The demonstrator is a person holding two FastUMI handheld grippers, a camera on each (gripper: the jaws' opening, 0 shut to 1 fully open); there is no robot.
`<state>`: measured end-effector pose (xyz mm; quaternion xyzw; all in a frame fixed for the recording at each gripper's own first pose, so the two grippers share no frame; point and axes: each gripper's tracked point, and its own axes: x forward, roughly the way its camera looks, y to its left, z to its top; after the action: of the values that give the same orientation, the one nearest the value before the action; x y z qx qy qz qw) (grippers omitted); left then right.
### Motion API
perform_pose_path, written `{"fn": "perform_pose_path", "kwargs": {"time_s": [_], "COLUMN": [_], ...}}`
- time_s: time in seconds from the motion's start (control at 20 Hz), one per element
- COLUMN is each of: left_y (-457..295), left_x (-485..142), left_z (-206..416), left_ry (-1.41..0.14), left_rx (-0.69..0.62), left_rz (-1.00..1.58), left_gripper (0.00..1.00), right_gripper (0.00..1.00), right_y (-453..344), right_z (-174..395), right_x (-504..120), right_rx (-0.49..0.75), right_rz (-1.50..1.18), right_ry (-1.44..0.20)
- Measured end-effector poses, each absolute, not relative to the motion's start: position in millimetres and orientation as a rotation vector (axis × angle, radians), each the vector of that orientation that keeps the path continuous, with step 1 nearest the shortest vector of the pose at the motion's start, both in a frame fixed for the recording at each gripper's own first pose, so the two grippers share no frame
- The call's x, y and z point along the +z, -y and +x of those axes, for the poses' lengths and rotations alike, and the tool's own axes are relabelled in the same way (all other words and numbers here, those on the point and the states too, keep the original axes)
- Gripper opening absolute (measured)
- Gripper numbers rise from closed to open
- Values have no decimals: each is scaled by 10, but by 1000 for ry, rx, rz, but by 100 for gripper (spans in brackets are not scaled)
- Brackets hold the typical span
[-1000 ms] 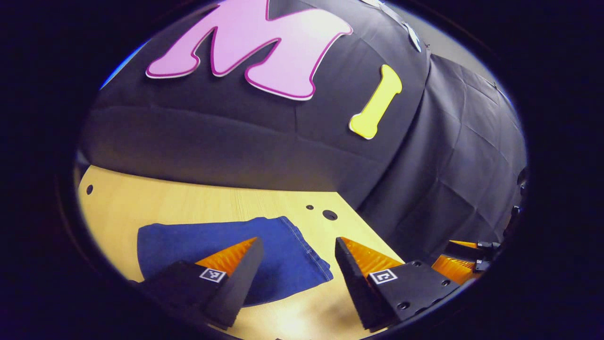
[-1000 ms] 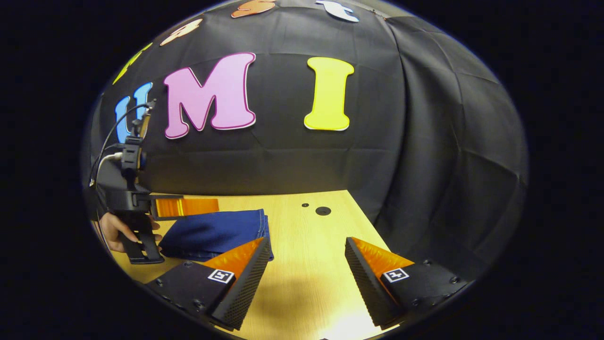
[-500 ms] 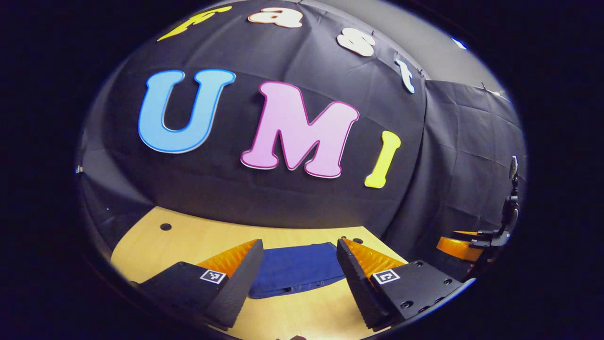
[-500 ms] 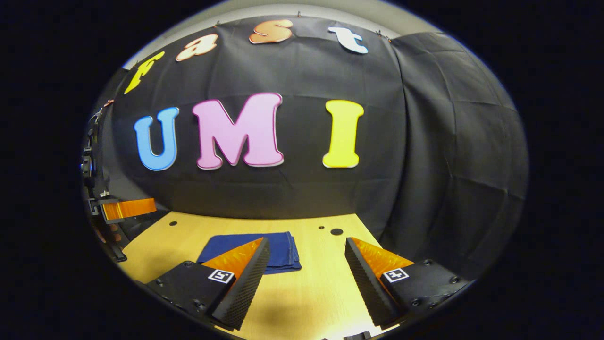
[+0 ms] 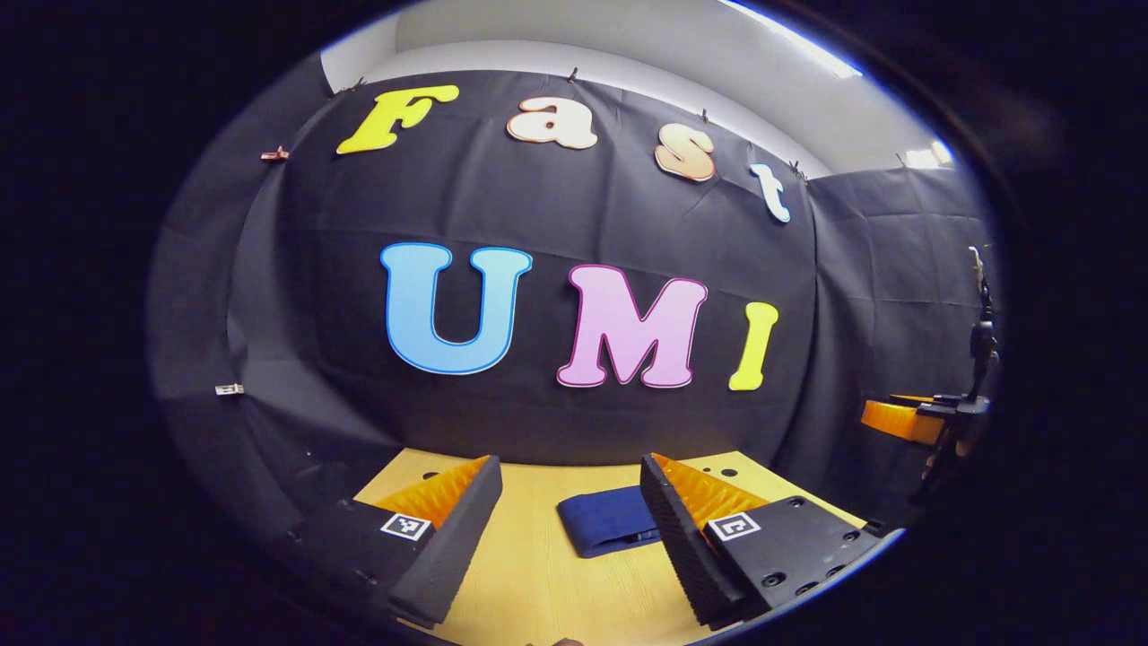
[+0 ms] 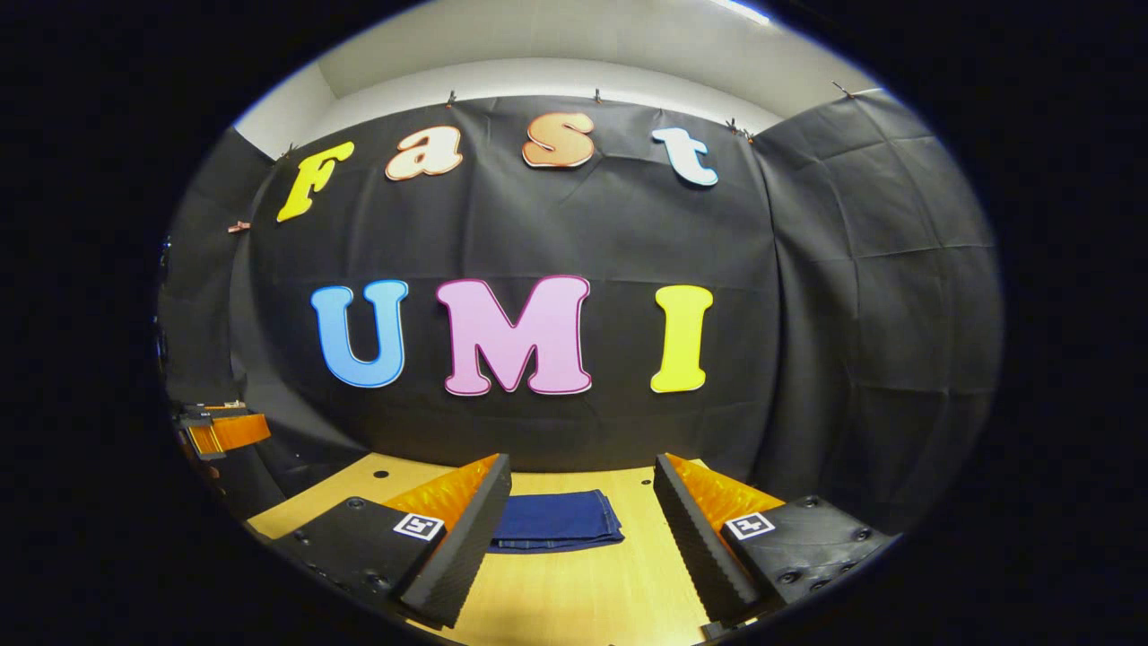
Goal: Grasp the waist and the cuffs of the jeans and fold them to make the two legs overlap; first hold the waist and fold one-third of the jeans toward the cuffs, then hold the cuffs and fold the remaining one-third in the same direction to finish folding.
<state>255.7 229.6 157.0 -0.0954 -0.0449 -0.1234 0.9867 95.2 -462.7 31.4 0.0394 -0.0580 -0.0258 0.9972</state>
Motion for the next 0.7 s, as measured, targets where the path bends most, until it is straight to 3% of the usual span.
{"fn": "perform_pose_path", "kwargs": {"time_s": [0.25,0.7], "left_y": [-2400,-2618], "left_x": [1495,1601], "left_z": [2307,2207], "left_ry": [60,68], "left_rx": [-222,-63], "left_rz": [-221,-268], "left_gripper": [96,96], "right_gripper": [97,97], "right_y": [4270,3924], "right_z": [842,1257], "right_x": [333,535], "right_rx": [26,219], "right_rz": [39,24], "right_ry": [120,127]}}
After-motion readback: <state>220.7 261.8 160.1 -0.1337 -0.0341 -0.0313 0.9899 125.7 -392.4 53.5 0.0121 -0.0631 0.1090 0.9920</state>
